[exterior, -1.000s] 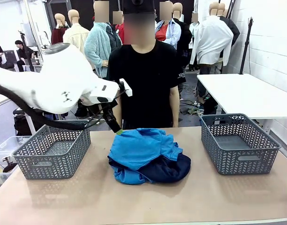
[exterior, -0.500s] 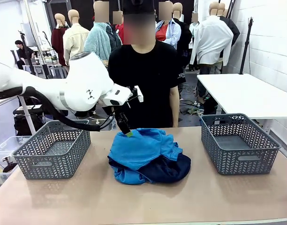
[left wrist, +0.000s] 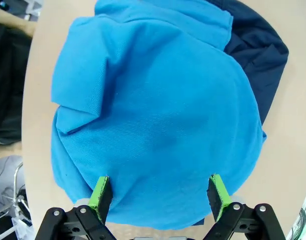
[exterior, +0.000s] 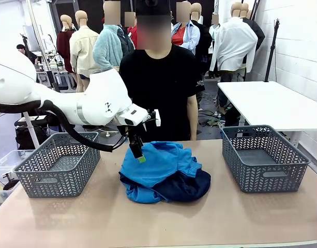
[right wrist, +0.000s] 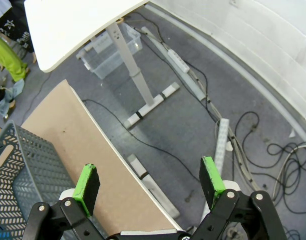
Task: Sort the tops and bottoms.
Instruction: Lift clothes from the center of the table with your left hand.
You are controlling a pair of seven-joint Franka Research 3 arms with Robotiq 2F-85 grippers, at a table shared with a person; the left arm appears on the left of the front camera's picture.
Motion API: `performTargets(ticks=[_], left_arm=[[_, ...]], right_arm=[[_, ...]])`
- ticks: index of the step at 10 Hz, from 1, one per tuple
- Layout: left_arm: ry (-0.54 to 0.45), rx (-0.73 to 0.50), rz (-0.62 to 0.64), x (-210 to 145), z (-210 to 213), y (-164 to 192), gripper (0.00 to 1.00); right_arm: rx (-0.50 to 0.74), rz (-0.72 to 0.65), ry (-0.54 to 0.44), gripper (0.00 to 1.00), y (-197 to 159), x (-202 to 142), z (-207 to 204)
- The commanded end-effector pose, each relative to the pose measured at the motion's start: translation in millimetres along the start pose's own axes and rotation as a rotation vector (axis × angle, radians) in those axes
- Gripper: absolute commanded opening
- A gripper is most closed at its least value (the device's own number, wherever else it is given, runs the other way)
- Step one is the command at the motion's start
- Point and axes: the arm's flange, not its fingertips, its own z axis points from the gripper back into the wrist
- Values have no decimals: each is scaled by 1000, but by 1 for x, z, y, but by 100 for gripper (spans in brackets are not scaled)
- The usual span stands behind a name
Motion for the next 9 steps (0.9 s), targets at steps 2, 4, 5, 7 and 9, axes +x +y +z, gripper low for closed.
performTargets(ticks=[2,4,5,7,9], left_arm=[[-7,-21,-20,-4,-6,10,100],[-15,-35,-11,-9,-9,5,100],[-14,-37,-10,-9,-8,5,100],[-11,-35,-1,-11,-7,6,60],[-18,-30,2,-11,-5,3,20]], right_arm=[[-5,15,3,100,0,0,0],[-5,15,3,100,0,0,0],[-5,15,3,100,0,0,0],[-5,15,3,100,0,0,0],[-5,15,3,100,0,0,0]])
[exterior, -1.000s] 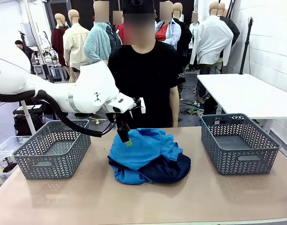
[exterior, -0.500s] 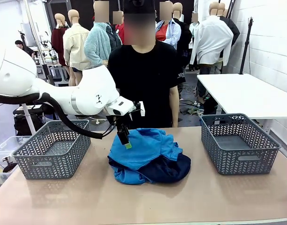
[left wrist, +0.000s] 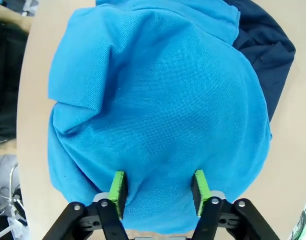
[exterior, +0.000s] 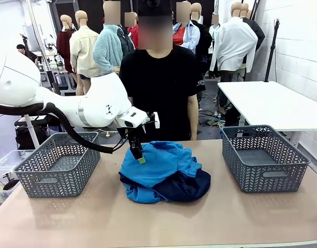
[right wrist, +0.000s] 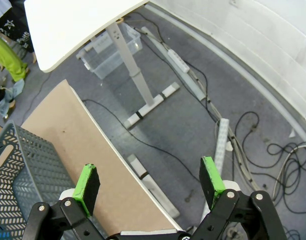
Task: Sort the tops and bottoms.
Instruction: Lift clothes from the center of the table with your left hand.
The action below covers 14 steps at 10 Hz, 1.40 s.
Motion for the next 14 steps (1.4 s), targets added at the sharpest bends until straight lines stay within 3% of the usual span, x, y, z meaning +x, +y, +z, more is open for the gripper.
performTargets(ticks=[1,9,14], left_arm=[[-24,-21,-10,-6,5,-3,0],[-48,-23,-9,-4,23,-13,0],[-83,65,-23,14,93,-47,0]], right_arm=[[-5,15,3,100,0,0,0],[-5,15,3,100,0,0,0],[-5,15,3,100,0,0,0]])
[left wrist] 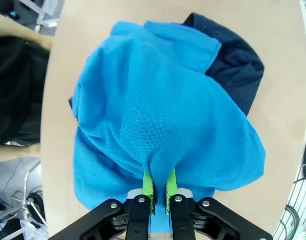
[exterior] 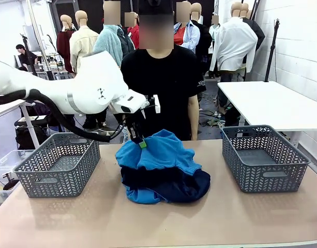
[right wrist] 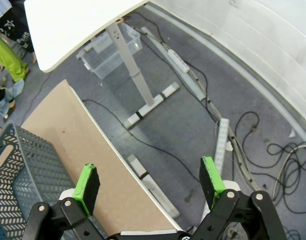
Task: Sort the tops and bottoms.
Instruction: Lift clothes from the center of the table with your left hand.
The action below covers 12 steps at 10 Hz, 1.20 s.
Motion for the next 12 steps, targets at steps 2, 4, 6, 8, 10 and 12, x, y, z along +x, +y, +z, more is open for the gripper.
performTargets(ticks=[2,4,6,8,10,12], left_arm=[[-47,16,-7,0,38,-19,0],[-56,25,-1,3,51,-17,0],[-59,37,6,4,60,-17,0],[-81,78,12,19,102,-20,0],[-112,150,-22,34,163,-42,0],[-136,325,-45,47,222,-56,0]], right_arm=[[-4,15,3,100,0,0,0],[-4,15,3,100,0,0,0],[-4,15,3,100,0,0,0],[-4,15,3,100,0,0,0],[-4,15,3,100,0,0,0],[-4,15,3,100,0,0,0]])
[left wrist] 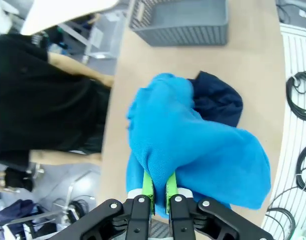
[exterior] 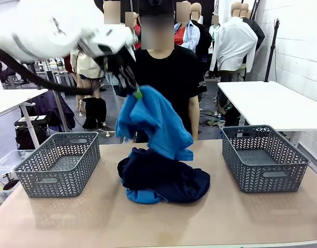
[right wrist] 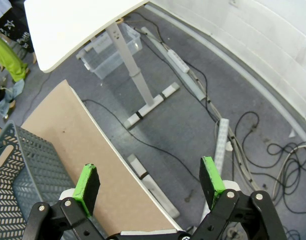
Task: Sort the tops and bottoms.
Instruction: Lift clothes from the center of the table with your left hand, then sort the clothes according to human instructions.
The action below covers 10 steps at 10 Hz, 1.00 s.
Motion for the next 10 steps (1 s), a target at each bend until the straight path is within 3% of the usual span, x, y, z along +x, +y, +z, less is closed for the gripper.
performTargets(ticks=[1,5,10], left_arm=[[-36,92,4,12,37,7,0],[-124,199,14,38,119,2,0],[-144,209,-1,40,132,0,0]], right_arm=[[-4,15,4,100,0,0,0],[-4,15,4,100,0,0,0],[-4,15,4,100,0,0,0]])
